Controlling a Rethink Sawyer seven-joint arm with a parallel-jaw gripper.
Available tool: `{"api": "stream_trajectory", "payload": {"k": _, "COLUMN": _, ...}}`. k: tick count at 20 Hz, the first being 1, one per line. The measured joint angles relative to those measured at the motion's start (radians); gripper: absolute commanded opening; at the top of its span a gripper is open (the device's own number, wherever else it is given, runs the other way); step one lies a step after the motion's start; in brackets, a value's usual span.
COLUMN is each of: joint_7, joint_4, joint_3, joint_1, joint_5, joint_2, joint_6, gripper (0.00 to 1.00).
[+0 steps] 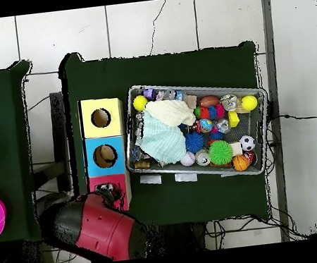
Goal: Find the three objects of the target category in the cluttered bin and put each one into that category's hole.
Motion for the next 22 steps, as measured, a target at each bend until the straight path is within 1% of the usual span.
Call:
{"api": "stream_trajectory", "payload": {"k": 2, "joint_7": 0.000, "joint_4": -0.010, "joint_3": -0.030, "joint_1": 0.027, "joint_5": -0.031, "joint_2": 0.019, "joint_6": -0.006, "gripper": 0.00}}
{"api": "stream_trajectory", "payload": {"k": 4, "joint_7": 0.000, "joint_4": -0.028, "joint_3": -0.077, "joint_1": 0.077, "joint_5": -0.087, "joint_2": 0.050, "joint_6": -0.017, "gripper": 0.00}}
{"api": "stream_trajectory", "payload": {"k": 9, "joint_7": 0.000, "joint_4": -0.044, "joint_3": -0.113, "joint_1": 0.119, "joint_5": -0.136, "joint_2": 0.075, "joint_6": -0.033, "gripper": 0.00}}
{"api": "stream_trajectory", "payload": {"k": 12, "joint_7": 0.000, "joint_4": -0.047, "joint_3": -0.124, "joint_1": 0.129, "joint_5": -0.147, "joint_2": 0.084, "joint_6": -0.042, "gripper": 0.00}}
{"api": "stream_trajectory", "payload": {"k": 22, "joint_7": 0.000, "joint_4": -0.047, "joint_3": -0.125, "joint_1": 0.140, "joint_5": -0.147, "joint_2": 0.113, "joint_6": -0.064, "gripper": 0.00}}
